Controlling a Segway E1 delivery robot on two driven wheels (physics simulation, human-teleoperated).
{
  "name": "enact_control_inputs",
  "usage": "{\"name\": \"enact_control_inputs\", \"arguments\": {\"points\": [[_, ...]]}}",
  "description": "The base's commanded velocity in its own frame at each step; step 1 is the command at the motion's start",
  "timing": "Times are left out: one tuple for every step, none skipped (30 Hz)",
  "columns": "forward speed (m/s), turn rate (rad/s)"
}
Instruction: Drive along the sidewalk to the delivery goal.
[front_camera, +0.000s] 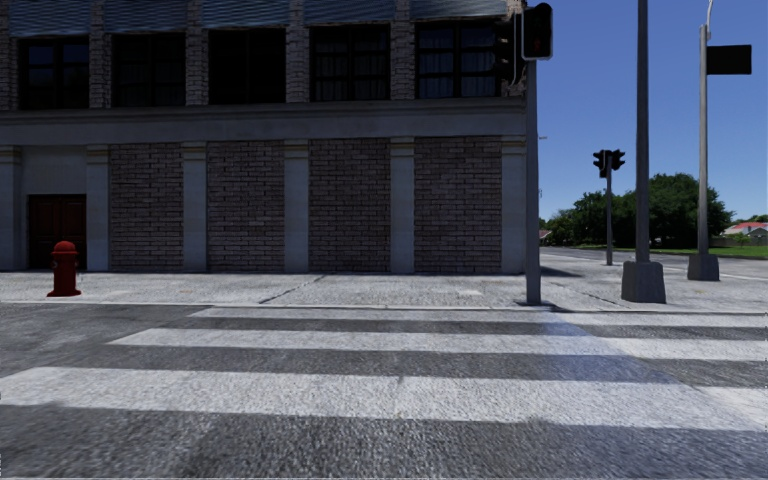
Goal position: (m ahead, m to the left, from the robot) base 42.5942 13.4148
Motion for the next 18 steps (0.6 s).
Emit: {"name": "enact_control_inputs", "arguments": {"points": [[2.0,0.0],[2.0,0.0],[2.0,0.0],[2.0,0.0],[2.0,-0.11],[2.0,-0.83],[2.0,-0.01],[2.0,0.0],[2.0,0.0],[2.0,0.0],[2.0,0.0],[2.0,0.0],[2.0,0.0],[2.0,0.0],[2.0,0.0],[2.0,0.0],[2.0,0.0],[2.0,0.0]]}}
